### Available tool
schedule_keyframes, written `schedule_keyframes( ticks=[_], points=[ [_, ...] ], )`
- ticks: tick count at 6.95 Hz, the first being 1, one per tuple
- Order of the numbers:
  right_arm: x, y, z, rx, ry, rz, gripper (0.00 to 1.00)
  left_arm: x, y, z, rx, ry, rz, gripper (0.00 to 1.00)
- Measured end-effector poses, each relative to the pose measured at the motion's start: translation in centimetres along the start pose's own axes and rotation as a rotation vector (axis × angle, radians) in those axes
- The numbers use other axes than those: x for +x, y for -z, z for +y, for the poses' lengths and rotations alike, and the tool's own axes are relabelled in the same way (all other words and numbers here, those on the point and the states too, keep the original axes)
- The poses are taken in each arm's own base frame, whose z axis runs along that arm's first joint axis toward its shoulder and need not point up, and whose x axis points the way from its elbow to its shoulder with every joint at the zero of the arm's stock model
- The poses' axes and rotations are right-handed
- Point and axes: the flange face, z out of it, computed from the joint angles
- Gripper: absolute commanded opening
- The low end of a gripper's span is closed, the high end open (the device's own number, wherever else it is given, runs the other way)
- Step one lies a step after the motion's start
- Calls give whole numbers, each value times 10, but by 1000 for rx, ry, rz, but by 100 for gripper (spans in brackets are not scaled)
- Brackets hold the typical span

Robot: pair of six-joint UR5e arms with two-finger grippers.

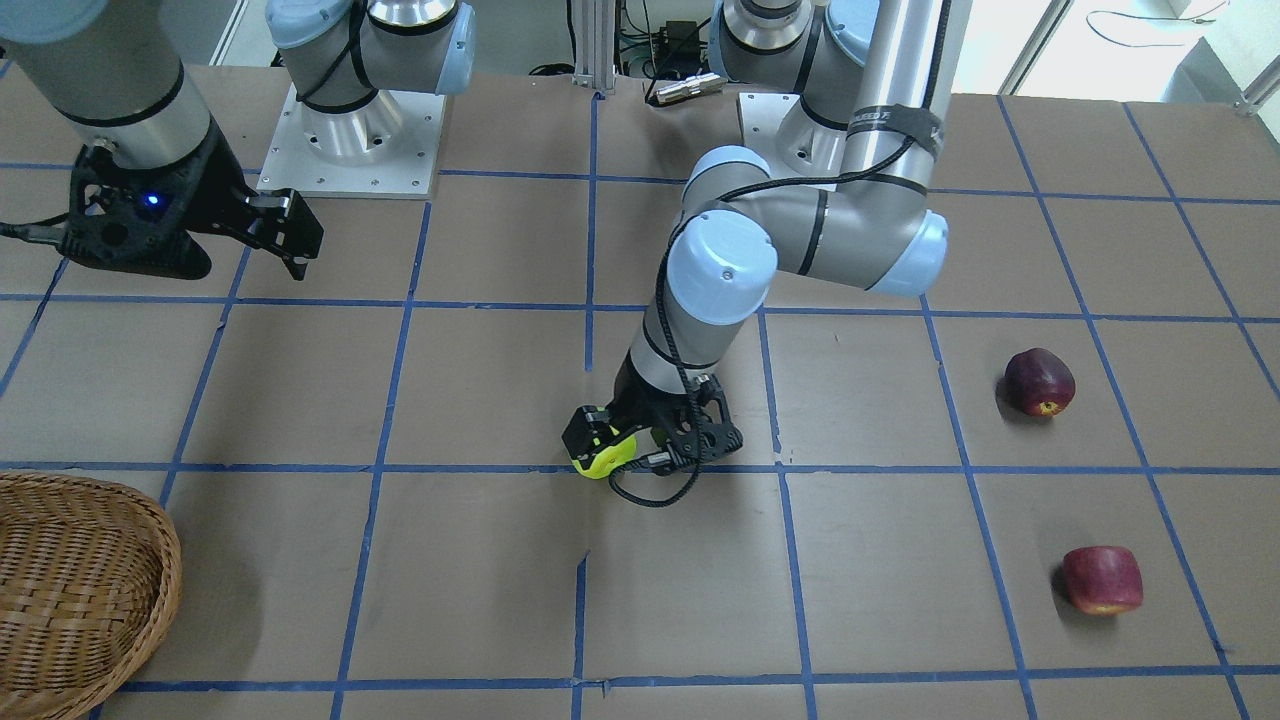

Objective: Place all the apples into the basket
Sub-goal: 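Set the green apple down mid-table and open the left gripper, then grasp the green apple with right gripper while left reaches dark red apple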

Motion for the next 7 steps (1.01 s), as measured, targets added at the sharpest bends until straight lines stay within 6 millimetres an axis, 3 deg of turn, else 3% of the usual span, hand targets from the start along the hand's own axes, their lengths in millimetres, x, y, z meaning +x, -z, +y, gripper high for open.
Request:
schedule_keyframes(
  ticks=[1,3,6,7],
  points=[
    [-27,-9,-10,24,40,-30,100,-23,31,-28,-39,-46,-38,100],
    [-107,-34,-24,78,171,-100,100,-106,76,-68,-154,-157,-86,100],
    [-240,-110,-23,85,375,-109,100,-254,108,-98,-245,-402,-141,100],
    [-265,-133,-23,86,413,-107,100,-298,117,-107,-256,-479,-153,100]
  ],
)
